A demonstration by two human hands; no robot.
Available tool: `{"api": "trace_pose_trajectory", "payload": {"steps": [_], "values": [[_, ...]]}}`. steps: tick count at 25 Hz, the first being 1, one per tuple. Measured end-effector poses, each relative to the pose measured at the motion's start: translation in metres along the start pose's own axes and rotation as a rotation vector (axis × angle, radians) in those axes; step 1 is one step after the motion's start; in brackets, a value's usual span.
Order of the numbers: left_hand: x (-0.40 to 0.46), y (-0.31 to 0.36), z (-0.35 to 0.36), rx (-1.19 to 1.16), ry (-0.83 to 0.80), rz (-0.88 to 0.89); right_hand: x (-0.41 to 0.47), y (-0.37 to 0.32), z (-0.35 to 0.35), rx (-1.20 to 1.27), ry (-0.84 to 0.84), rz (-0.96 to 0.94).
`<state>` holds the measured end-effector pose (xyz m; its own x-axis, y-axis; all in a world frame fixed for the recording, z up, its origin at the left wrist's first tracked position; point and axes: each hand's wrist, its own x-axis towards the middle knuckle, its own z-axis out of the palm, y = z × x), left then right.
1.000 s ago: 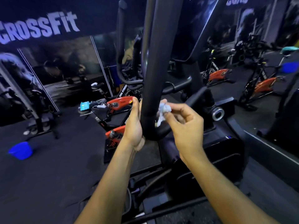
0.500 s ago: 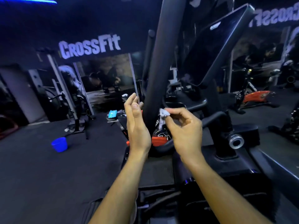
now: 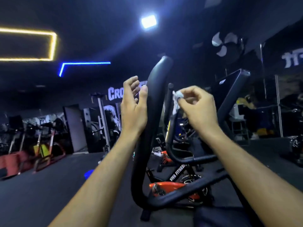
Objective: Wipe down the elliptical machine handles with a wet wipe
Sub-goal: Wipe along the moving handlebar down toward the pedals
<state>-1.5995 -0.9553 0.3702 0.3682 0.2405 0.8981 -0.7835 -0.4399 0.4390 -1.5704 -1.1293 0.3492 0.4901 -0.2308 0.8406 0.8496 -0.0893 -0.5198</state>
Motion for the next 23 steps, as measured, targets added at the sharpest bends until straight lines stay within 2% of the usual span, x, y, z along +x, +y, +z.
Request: {"api": "trace_pose_trajectory", "payload": {"steps": [4, 6, 8, 11, 15, 17, 20, 23], "values": [[0.045, 0.027, 0.028, 0.205, -0.089, 0.08, 0.103, -0.008, 0.005, -0.124, 0.083, -0.048], [0.042, 0.024, 0.039, 0.341, -0.111, 0.124, 0.138, -0.011, 0.013, -0.209, 0.055, -0.027], [0.039, 0.019, 0.041, 0.382, -0.102, 0.15, 0.161, -0.011, 0.026, -0.265, -0.019, 0.014], [0.04, 0.016, 0.039, 0.385, -0.094, 0.185, 0.169, -0.008, 0.038, -0.328, -0.106, -0.021], [0.039, 0.017, 0.04, 0.395, -0.081, 0.169, 0.167, -0.008, 0.02, -0.481, -0.207, -0.227], [0.041, 0.014, 0.039, 0.388, -0.077, 0.176, 0.175, -0.013, 0.019, -0.495, -0.2, -0.293], [0.041, 0.014, 0.039, 0.38, -0.07, 0.188, 0.187, -0.024, 0.04, -0.541, -0.272, -0.283], [0.04, 0.014, 0.038, 0.375, -0.067, 0.195, 0.18, -0.03, 0.055, -0.698, -0.362, -0.4]]}}
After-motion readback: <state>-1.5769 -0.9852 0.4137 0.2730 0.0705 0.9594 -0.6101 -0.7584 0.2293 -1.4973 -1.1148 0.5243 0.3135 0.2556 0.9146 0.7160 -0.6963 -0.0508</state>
